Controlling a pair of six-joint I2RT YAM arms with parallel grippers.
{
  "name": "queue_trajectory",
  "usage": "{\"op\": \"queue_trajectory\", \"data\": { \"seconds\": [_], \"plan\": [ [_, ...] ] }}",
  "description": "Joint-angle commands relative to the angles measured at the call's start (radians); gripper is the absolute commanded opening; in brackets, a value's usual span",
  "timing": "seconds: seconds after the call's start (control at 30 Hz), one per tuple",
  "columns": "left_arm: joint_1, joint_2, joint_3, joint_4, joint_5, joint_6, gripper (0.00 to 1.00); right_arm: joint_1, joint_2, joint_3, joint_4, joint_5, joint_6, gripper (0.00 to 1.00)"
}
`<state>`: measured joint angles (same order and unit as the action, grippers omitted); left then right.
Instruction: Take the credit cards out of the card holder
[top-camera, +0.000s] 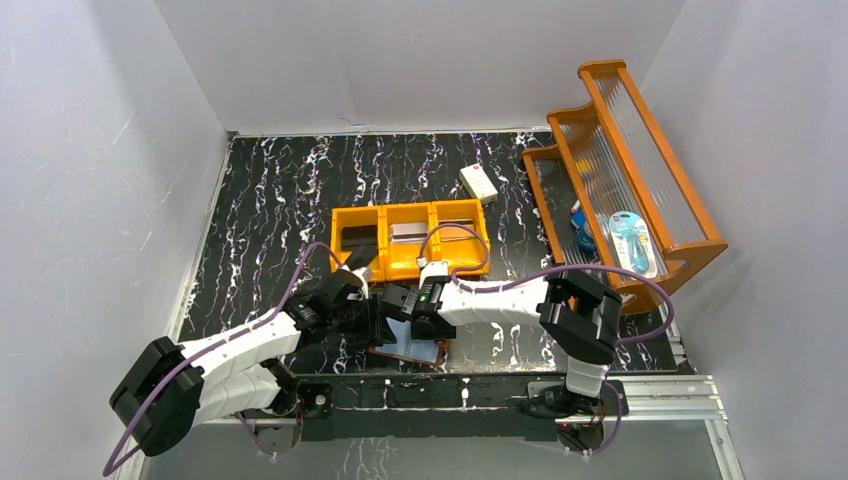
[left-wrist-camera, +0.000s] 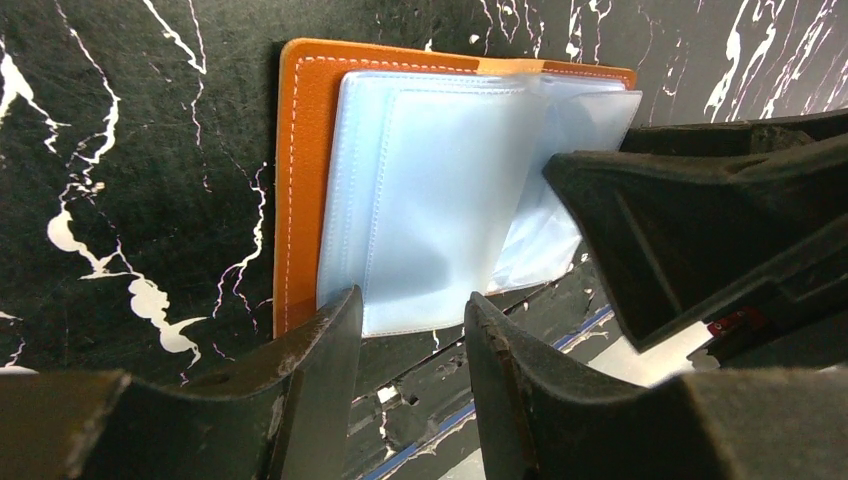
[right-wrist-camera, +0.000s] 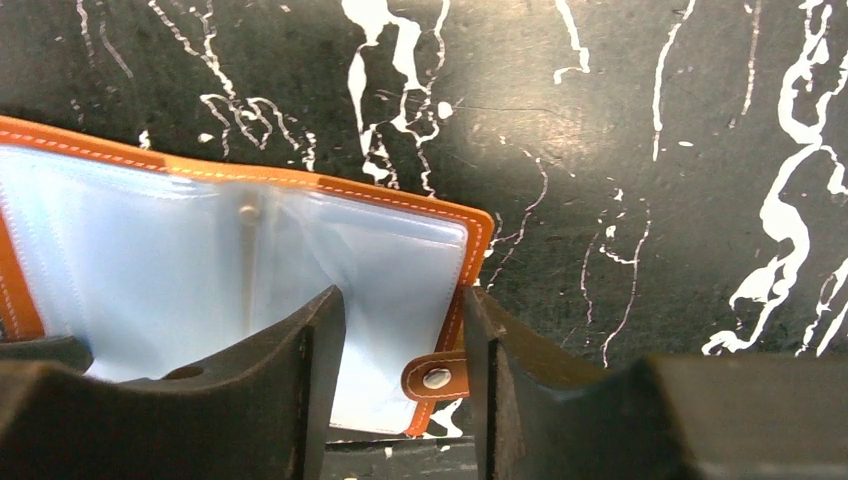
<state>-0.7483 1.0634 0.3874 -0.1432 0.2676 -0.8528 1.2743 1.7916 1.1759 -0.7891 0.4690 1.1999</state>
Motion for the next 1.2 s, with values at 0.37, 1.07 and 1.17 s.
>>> {"op": "queue_trajectory", "data": {
  "seconds": [0.37, 1.07, 1.17],
  "plan": [
    [-0.003, -0.025, 0.011, -0.069, -0.008, 0.023, 0.44, -0.02, -0.239, -0.092, 0.148, -0.028, 0.021, 0.71],
    [-0.003, 0.067, 0.099, -0.127, -0.007, 0.163, 0.57, -0.13, -0.247, -0.38, 0.527, -0.345, 0.013, 0.68],
    [-0.003, 0.084, 0.078, -0.1, 0.024, 0.161, 0.52, -0.146, -0.242, -0.415, 0.56, -0.378, 0.038, 0.67]
  ]
}}
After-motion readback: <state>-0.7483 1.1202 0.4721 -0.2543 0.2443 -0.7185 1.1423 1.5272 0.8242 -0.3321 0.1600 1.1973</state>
